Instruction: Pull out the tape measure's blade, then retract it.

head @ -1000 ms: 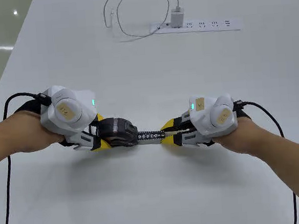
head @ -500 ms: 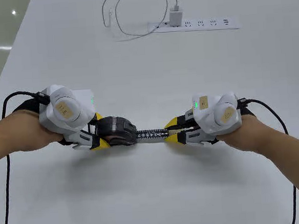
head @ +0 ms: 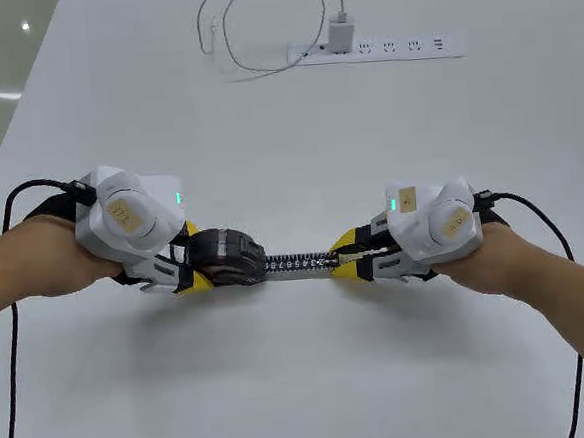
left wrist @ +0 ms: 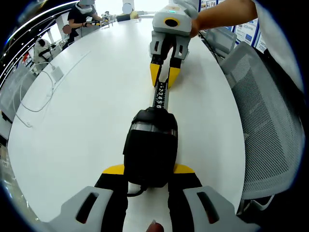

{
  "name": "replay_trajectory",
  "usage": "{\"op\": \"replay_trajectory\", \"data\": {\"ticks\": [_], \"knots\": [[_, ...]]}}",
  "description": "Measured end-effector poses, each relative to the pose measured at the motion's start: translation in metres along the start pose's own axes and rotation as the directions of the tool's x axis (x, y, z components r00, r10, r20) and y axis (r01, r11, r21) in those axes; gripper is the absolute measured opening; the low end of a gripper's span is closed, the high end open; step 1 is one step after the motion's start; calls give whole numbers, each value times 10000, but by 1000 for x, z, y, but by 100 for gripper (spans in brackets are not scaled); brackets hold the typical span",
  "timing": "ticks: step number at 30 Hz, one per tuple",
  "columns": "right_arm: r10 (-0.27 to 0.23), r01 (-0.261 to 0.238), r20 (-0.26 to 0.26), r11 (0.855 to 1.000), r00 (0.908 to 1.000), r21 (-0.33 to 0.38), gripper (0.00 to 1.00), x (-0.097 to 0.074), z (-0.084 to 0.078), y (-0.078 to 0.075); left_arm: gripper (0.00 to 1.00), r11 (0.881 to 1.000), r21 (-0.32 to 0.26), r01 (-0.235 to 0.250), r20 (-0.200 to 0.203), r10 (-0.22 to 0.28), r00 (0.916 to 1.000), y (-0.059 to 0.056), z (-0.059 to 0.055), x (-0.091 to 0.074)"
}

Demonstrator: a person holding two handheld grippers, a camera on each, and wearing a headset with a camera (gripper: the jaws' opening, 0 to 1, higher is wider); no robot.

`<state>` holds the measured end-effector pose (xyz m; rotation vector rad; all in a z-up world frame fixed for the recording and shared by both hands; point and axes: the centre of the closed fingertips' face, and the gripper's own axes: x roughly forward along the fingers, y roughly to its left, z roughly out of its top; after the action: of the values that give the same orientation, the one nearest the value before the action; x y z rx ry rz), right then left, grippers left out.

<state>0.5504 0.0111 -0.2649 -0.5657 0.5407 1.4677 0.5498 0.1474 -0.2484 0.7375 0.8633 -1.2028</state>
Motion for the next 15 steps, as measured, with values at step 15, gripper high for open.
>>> {"op": "replay_trajectory", "data": {"ticks": [15], "knots": [[-60,61,-159,10000,9999,68,8,-9,-9,-1,26,9999,107,-6,20,6,10000,0,1,0]]}}
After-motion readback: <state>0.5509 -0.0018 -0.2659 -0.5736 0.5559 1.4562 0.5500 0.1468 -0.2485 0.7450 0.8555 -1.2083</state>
